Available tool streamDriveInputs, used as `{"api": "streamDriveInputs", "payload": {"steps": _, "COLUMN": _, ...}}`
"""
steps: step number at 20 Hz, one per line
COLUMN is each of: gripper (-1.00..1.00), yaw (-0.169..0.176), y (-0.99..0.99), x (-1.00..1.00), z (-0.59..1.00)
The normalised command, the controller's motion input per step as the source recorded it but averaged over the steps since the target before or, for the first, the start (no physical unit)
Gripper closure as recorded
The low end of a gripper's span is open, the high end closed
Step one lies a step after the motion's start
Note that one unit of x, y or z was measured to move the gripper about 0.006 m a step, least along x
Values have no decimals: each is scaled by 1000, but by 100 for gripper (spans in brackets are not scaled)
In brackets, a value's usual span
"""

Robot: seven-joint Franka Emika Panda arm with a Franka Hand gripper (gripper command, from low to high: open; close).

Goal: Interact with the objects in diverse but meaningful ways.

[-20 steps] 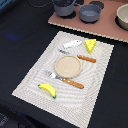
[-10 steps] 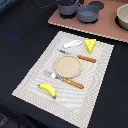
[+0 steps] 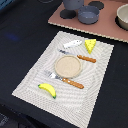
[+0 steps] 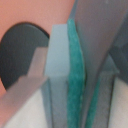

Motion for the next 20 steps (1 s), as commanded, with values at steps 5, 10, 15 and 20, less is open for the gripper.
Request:
{"api": "streamDriveInputs", "payload": {"steps": 5, "gripper": 100, "yaw": 25, "y": -86, "x": 206, "z": -5}}
{"api": "streamDriveInputs", "payload": {"steps": 10, "gripper": 100, "yaw": 61, "y": -191, "x": 7, "z": -156}}
{"api": "streamDriveInputs", "payload": {"steps": 15, "gripper": 100, "yaw": 62, "y": -117, "x": -118, "z": -1}}
{"api": "streamDriveInputs", "payload": {"steps": 20, "gripper": 100, "yaw": 39, "y": -78, "x": -299, "z": 101}}
